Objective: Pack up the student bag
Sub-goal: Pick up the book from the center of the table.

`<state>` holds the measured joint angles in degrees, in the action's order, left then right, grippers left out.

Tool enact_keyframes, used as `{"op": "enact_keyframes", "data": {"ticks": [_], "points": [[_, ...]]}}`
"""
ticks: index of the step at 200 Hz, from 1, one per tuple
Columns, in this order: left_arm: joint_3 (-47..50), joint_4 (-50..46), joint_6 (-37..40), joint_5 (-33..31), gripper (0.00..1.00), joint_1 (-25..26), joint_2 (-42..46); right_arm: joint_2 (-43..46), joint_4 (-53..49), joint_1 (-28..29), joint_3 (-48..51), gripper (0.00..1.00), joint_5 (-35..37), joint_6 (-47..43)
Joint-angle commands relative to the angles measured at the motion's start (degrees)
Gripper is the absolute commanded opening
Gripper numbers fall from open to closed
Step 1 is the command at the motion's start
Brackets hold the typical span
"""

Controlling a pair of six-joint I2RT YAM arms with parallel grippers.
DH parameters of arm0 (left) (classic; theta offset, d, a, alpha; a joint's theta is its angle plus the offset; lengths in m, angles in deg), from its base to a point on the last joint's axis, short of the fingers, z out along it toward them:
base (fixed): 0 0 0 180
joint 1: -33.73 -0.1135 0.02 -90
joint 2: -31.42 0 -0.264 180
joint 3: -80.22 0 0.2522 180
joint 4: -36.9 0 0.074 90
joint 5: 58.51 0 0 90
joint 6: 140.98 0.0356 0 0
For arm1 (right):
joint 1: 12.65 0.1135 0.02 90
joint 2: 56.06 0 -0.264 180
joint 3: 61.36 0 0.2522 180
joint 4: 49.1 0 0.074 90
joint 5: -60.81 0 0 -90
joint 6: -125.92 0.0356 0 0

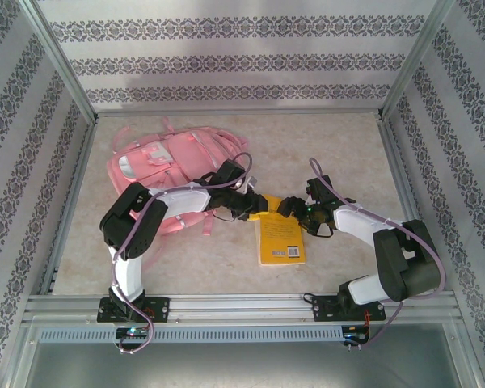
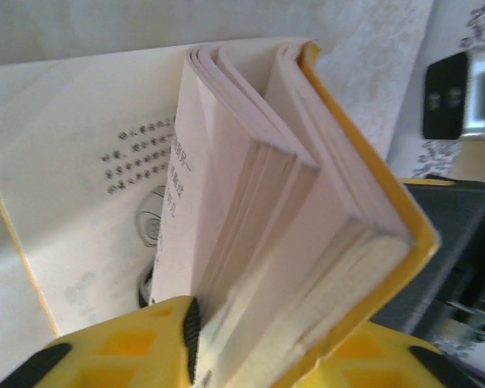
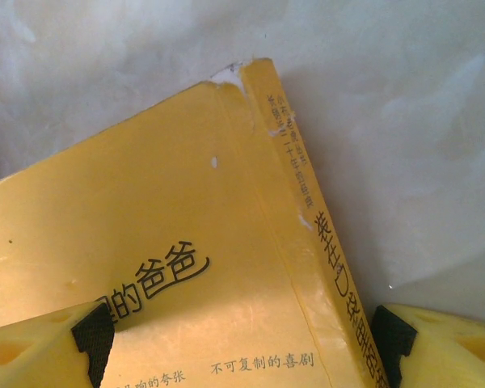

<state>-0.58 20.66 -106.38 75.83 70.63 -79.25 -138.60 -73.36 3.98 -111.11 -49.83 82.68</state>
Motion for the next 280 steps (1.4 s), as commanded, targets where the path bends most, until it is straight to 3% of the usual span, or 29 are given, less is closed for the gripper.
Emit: {"op": "enact_keyframes", "data": {"ticks": [1,42,72,123,167,220,232,247,280], "points": [[-4.14,-6.39,7.37,-1.35,0.26,1.95,-2.07,-2.9,1.25,1.67,0.66,0.85,-5.22,1.05],[-7.39,-13.25,12.84,-5.41,0.0,2.03,-2.71,-1.9,0.47,1.51,0.92,0.84,-4.87,0.74],[-5.81,-11.19,13.88,-6.05,0.0,2.03,-0.93,1.36,0.31,1.18,1.48,0.85,-5.1,-0.48],[-1.11,-3.28,12.32,-3.93,0.0,1.27,-0.01,5.56,8.25,-0.97,4.68,0.86,-15.5,0.56],[0.64,0.04,10.97,-3.45,0.0,0.45,-1.28,9.06,18.3,-1.53,8.99,0.78,-22.26,5.54],[1.4,1.63,9.7,-2.68,0.0,0.45,-0.92,6.5,11.76,0.07,6.91,0.56,-18.3,1.75],[1.3,0.48,10.2,-3.2,0.0,0.45,-0.05,5.42,12.06,0.08,7.18,0.48,-17.64,1.66],[1.18,-2.14,11.38,-4.27,0.0,0.29,1.26,5.31,11.12,-0.02,7.11,0.3,-16.23,1.53],[1.12,-11.15,14.89,-8.21,0.37,-1.46,7.32,12.0,7.09,0.25,5.58,0.1,-12.51,0.67]]}}
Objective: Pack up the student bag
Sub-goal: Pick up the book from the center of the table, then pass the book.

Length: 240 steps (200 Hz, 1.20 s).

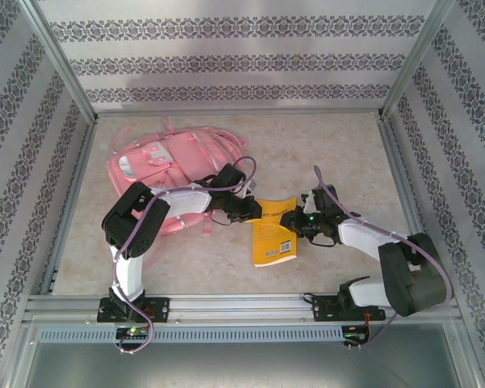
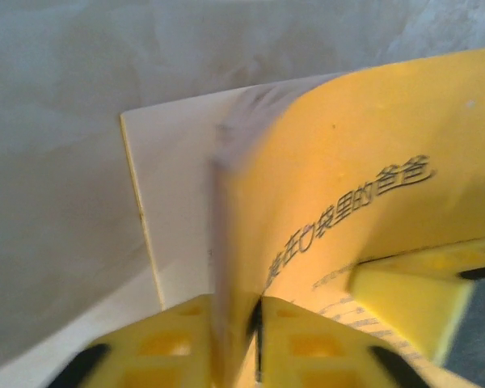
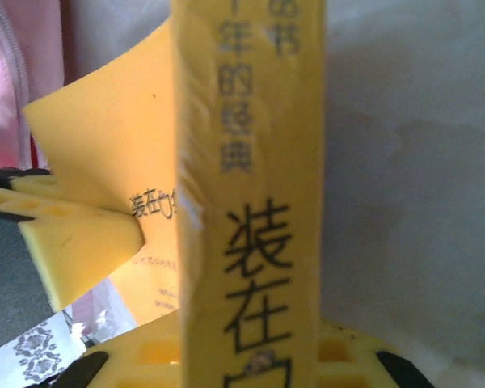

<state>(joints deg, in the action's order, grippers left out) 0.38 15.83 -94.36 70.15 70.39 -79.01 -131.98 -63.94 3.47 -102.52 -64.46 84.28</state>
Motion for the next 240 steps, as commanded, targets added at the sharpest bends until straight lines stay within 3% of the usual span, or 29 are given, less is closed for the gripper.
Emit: {"op": "enact_keyframes", "data": {"ticks": [1,49,68,114,163,198,240], "points": [[0.21,-6.58,2.95,-2.62,0.38,-1.32,7.34,5.76,-2.38,0.8,-3.06,0.09,2.17,-1.0],[-0.26,-14.8,6.76,-5.48,0.67,-3.24,19.05,17.14,-1.56,3.44,-8.8,0.05,1.45,-1.25],[-0.36,-14.25,7.13,-2.45,0.74,-3.95,22.66,19.3,0.6,4.9,-11.99,0.0,-1.52,-1.18],[-0.47,-12.22,8.36,3.79,0.92,-7.2,30.11,24.8,8.99,6.68,-16.57,0.0,-7.09,1.59],[6.3,13.3,-3.57,19.09,0.95,-9.82,34.5,25.74,12.29,8.4,-20.01,0.0,-11.69,2.56],[9.25,27.66,-11.48,22.27,0.92,-9.78,35.39,25.41,12.44,8.67,-20.5,0.0,-11.33,3.08],[12.58,44.5,-21.41,24.14,0.79,-9.68,34.75,24.55,13.43,8.93,-20.15,0.0,-10.68,3.95]]}}
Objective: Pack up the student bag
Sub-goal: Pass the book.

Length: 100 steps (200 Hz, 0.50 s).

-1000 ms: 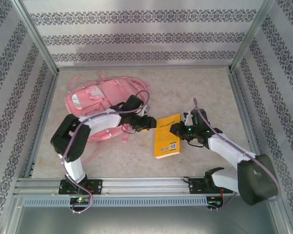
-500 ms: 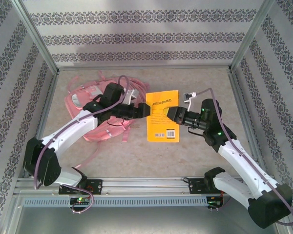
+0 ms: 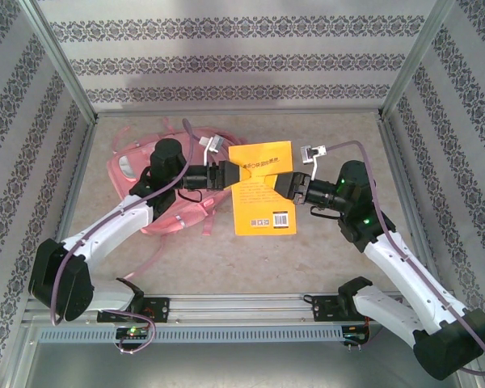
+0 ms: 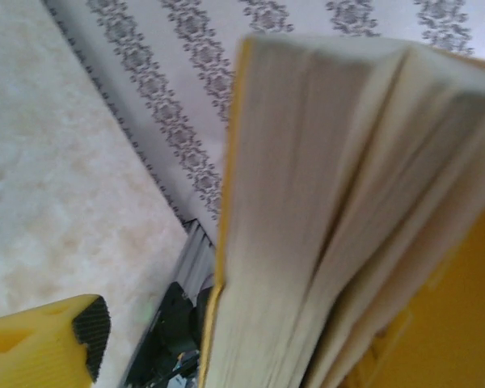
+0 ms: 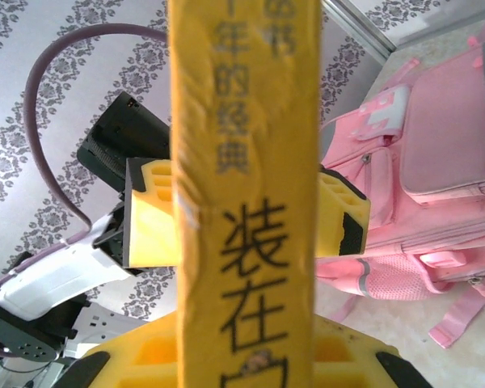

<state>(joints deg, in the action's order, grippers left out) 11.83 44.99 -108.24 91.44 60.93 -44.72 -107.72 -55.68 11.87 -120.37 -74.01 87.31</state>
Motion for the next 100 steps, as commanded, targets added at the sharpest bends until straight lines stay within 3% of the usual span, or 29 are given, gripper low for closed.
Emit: {"op": "enact_keyframes", "data": {"ticks": [1,25,57,87,95,100], "points": [[1.16,15.56,-7.66,2.83,0.78,-0.17,0.5,0.27,5.01,0.58,-2.29,0.0,-1.05,0.91],[2.46,19.64,-9.3,2.62,0.64,0.05,1.44,-0.44,3.53,0.45,-2.33,0.0,-0.18,0.24],[3.83,20.33,-9.07,2.13,0.32,0.16,2.89,-1.07,2.41,0.06,-2.21,0.0,1.37,-0.07],[3.93,14.78,-5.23,0.88,0.0,0.16,3.57,-0.69,0.14,-0.73,-2.12,0.0,3.85,-0.78],[3.96,13.7,-4.6,0.1,0.0,0.18,3.88,-0.4,-0.99,-0.86,-2.12,0.04,4.77,-1.25],[3.82,13.04,-4.22,-0.4,0.0,0.16,4.07,-0.16,-1.83,-0.95,-2.12,0.14,5.45,-1.61]]}}
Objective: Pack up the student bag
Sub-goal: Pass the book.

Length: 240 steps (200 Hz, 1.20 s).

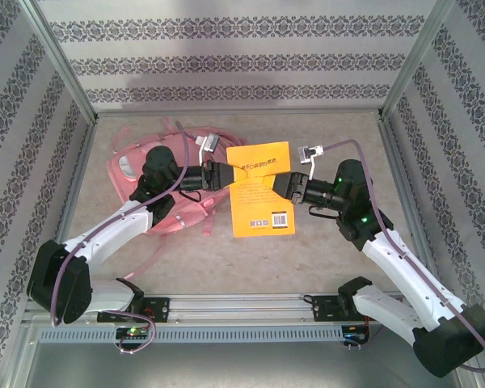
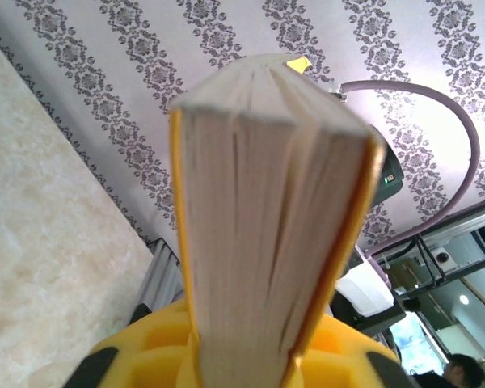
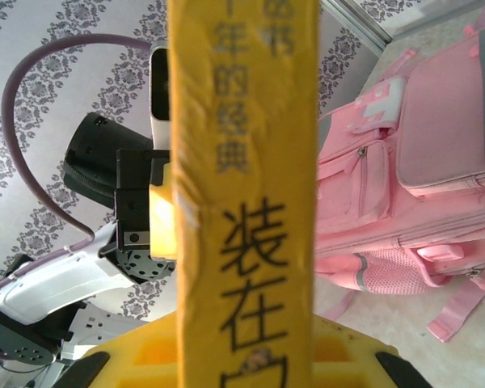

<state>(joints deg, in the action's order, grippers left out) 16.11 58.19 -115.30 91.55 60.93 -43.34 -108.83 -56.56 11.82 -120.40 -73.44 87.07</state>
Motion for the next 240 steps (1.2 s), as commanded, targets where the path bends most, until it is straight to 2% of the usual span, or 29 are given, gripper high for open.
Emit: {"op": "enact_keyframes", "data": {"ticks": [1,12,20,33,46,82,96,131,166,217,240], "points": [[-0.54,-0.25,2.9,-0.62,0.0,0.14,2.74,0.98,-1.17,-0.95,-2.05,0.16,5.05,-1.48],[-0.8,-1.74,3.38,-2.29,0.0,0.0,3.53,1.89,-4.8,-1.02,-2.24,0.5,8.3,-2.75],[-0.86,-2.86,3.72,-4.43,0.0,0.01,4.64,2.76,-7.45,-1.05,-2.28,0.69,10.93,-3.82],[-0.89,-5.45,4.4,-8.77,0.0,-0.13,6.55,4.37,-8.95,-1.0,-1.25,0.87,14.39,-3.85],[-0.72,-7.24,4.37,-13.88,0.0,-0.13,8.53,6.07,-4.5,-0.78,2.25,0.98,15.3,-0.48],[5.53,0.7,-3.42,-30.95,0.0,0.19,13.49,10.32,12.01,0.83,13.77,0.98,20.5,11.65],[7.14,3.43,-5.94,-34.95,0.0,0.78,13.93,10.94,17.93,2.54,16.77,0.98,23.41,14.39],[7.17,3.8,-6.66,-37.68,0.0,1.67,13.31,9.08,25.14,7.99,17.57,0.97,29.59,15.74],[8.03,4.24,-6.24,-40.14,0.0,1.72,12.87,3.62,32.08,11.68,16.5,0.88,31.43,18.58],[9.09,5.91,-7.6,-41.33,0.0,2.32,10.89,-0.44,36.15,12.5,16.41,0.68,35.16,24.55],[9.37,5.82,-7.77,-41.72,0.0,2.85,10.34,-2.46,38.08,13.51,16.01,0.64,35.8,25.54]]}}
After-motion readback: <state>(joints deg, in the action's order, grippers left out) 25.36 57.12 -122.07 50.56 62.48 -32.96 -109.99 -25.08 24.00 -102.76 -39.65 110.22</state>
